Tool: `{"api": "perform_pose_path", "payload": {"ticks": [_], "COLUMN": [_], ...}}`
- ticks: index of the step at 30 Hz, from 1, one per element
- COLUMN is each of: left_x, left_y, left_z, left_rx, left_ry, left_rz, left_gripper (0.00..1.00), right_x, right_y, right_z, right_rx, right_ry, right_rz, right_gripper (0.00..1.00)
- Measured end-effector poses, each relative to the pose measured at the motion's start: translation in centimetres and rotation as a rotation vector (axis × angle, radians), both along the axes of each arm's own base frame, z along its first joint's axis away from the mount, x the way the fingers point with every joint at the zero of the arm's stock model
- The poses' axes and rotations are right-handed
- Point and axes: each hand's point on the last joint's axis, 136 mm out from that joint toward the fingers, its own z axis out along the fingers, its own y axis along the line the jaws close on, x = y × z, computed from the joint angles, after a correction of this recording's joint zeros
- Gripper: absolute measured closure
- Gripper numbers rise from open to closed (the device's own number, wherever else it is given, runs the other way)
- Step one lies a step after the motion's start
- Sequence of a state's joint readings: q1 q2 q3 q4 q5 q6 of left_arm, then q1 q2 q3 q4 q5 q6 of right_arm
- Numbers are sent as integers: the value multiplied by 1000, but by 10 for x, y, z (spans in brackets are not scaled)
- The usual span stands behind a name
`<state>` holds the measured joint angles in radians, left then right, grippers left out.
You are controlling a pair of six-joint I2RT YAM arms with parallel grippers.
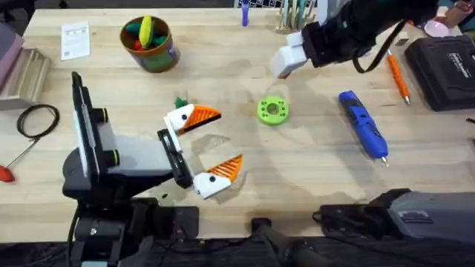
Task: Pick up the gripper from the table and insert it into the empty holder that is missing its gripper. Then pick up a screw, insert it into the mounting hole, and use the screwdriver to tighten it. Finally, clean up the table by picking up the vegetable and placing it into the bucket.
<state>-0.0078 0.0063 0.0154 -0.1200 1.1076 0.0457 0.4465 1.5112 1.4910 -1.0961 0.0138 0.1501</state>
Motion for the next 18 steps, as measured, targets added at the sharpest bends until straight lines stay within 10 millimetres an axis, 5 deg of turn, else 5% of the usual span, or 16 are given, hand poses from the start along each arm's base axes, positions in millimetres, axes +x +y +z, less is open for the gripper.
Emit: {"api": "perform_pose_path", "payload": {"ticks": [2, 3, 8, 9, 18], "left_x": [0, 0, 0, 0, 0], "left_y": [0, 0, 0, 0, 0], "left_z": [0, 0, 0, 0, 0], "left_rx": [0, 0, 1, 3, 3], "left_ry": [0, 0, -3, -7, -6], "left_rz": [0, 0, 0, 0, 0], "left_gripper": [25, 120, 909, 971, 996], "right_x": [0, 0, 2, 1, -18], "right_y": [0, -1, -13, -16, -61], "right_z": [0, 0, 1, 2, 24], "right_rx": [0, 0, 0, 0, 30], "right_ry": [2, 2, 6, 6, -59], "right_rz": [-3, -7, -45, -53, -178], "right_gripper": [40, 40, 40, 41, 41]}}
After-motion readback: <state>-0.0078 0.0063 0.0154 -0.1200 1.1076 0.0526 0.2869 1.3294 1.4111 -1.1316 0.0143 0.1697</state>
